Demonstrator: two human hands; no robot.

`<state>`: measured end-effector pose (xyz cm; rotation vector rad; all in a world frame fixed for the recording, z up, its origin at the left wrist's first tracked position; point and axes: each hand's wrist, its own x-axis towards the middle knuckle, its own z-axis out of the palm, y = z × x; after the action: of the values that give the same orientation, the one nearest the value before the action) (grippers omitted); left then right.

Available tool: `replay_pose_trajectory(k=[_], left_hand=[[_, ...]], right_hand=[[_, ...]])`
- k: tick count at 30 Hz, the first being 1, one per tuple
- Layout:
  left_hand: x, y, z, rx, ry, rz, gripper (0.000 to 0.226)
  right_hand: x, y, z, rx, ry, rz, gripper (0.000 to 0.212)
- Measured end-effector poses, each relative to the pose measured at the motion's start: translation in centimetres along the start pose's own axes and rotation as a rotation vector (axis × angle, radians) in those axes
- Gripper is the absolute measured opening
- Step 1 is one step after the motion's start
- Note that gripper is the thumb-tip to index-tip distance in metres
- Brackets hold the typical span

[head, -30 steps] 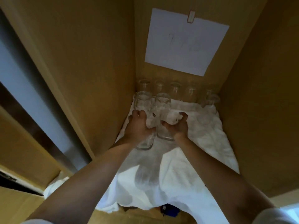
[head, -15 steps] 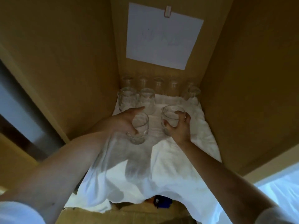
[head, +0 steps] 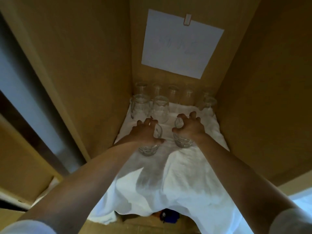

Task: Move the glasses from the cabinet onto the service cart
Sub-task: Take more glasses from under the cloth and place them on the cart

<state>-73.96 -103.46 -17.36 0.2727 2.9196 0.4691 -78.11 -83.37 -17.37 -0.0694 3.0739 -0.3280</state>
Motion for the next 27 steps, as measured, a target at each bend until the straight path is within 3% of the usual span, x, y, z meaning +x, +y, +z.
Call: replay_pose_trajectory(k=[3,6,13,18,24,27], left_hand=[[0.0,-0.7,-0.8,-0.070,-0.055,0.042,0.085],[0.1,-0.4,-1.6,-0.138,-0.133,-0.025,0.080],[1.8,2.0,-2.0,0.078,-0.129,-0.003,0.076],[3.9,2.0,-3.1,0.124,-0.300,-0.054,0.091],[0.5,0.9,-2.0,0.086,-0.179,-0.025,0.076],[-2.3,1.5,-2.6,0.133,-0.195,0.024,0.077]], right_hand=[[0.0,0.2,0.3,0.009,0.020,0.024,0.076],[-0.2,0.8,0.4,0.071,0.028,0.066,0.079],[-1.3,0.2,0.9,0.132,0.121,0.175,0.073],[-2.1,-0.5,1.2,0.165,0.145,0.235,0.077],[-7.9,0.1,1.7,0.222,0.170,0.245,0.086],[-12.4,0.7,1.6,0.256,0.187,0.265,0.087]])
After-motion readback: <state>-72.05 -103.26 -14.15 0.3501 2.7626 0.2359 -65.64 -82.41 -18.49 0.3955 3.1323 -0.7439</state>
